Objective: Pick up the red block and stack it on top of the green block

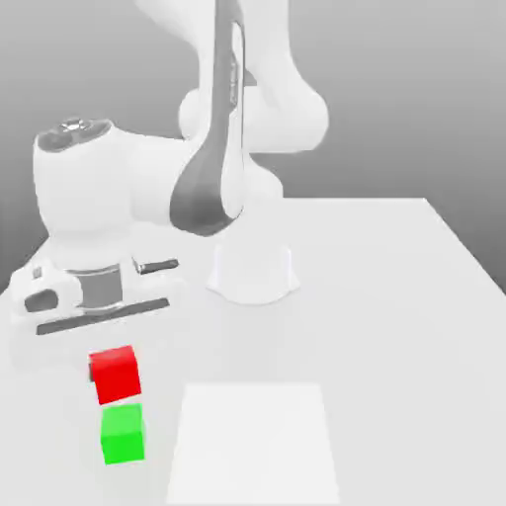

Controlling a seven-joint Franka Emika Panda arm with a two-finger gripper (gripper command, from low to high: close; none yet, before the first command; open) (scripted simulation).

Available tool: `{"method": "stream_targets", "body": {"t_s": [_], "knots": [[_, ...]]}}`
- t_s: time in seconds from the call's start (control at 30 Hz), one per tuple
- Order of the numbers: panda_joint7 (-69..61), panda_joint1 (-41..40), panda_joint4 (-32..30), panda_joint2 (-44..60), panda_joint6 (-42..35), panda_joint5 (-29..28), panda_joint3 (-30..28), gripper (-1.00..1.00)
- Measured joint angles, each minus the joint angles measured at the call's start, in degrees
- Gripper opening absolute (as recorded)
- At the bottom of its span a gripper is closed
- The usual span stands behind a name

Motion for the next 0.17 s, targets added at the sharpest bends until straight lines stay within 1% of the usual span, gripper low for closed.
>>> {"method": "stream_targets", "body": {"t_s": [0.03, 0.07, 0.17], "knots": [[-1.03, -0.55, 0.08, 1.85, 1.65, 1.40, 0.80, -1.00], [-1.84, -1.08, 0.14, 3.36, 2.99, 2.52, 1.51, 1.00], [-1.84, -1.08, 0.14, 3.36, 2.99, 2.52, 1.51, 1.00]]}}
